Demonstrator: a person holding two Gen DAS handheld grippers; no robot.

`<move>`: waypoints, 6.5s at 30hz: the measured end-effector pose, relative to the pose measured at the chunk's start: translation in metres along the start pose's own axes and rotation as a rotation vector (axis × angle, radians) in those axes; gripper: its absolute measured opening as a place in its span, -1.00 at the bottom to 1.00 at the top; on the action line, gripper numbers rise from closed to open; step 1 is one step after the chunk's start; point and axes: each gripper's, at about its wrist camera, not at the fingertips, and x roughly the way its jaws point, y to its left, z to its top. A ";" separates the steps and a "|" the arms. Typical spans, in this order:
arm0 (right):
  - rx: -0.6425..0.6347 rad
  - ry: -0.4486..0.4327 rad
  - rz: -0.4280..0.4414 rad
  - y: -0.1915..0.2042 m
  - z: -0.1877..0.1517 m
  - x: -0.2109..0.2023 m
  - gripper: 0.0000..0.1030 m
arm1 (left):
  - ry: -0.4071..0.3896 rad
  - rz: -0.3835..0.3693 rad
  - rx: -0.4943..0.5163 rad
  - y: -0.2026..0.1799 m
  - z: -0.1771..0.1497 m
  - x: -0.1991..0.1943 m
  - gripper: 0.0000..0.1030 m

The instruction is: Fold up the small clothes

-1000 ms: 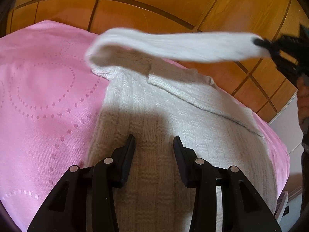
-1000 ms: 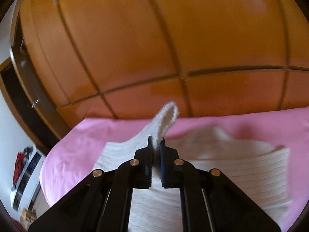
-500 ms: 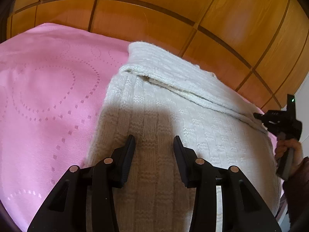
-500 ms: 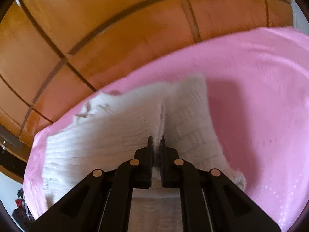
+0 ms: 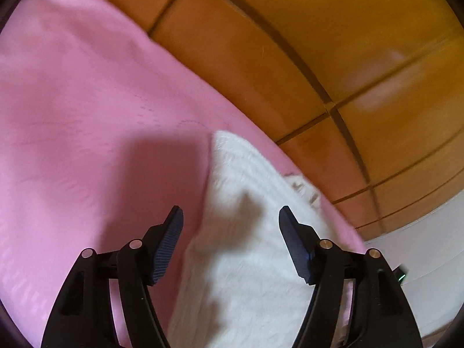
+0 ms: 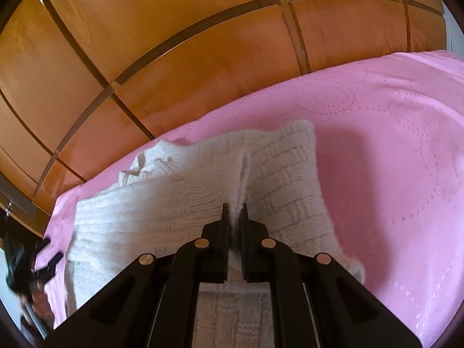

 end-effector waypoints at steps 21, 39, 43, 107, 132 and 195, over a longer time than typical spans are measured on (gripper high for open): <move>-0.027 0.000 -0.149 0.004 -0.002 0.002 -0.38 | -0.107 0.426 0.340 -0.055 -0.018 0.046 -0.91; -0.291 -0.011 -0.153 0.059 -0.039 0.032 0.12 | -0.118 0.411 0.466 -0.075 -0.093 0.034 0.25; -0.281 -0.040 -0.154 0.067 -0.040 0.015 0.62 | -0.158 0.416 0.482 -0.088 -0.110 0.015 0.38; 0.102 0.105 0.270 -0.033 -0.118 -0.127 -0.80 | 0.064 -0.059 0.150 -0.035 -0.152 -0.115 -0.91; -0.099 0.082 0.066 -0.026 -0.125 -0.091 -0.47 | 0.030 0.088 0.277 -0.013 -0.162 -0.061 -0.01; -0.361 0.095 0.058 0.076 -0.182 -0.066 -0.93 | -0.010 0.255 0.577 -0.083 -0.234 -0.054 -0.86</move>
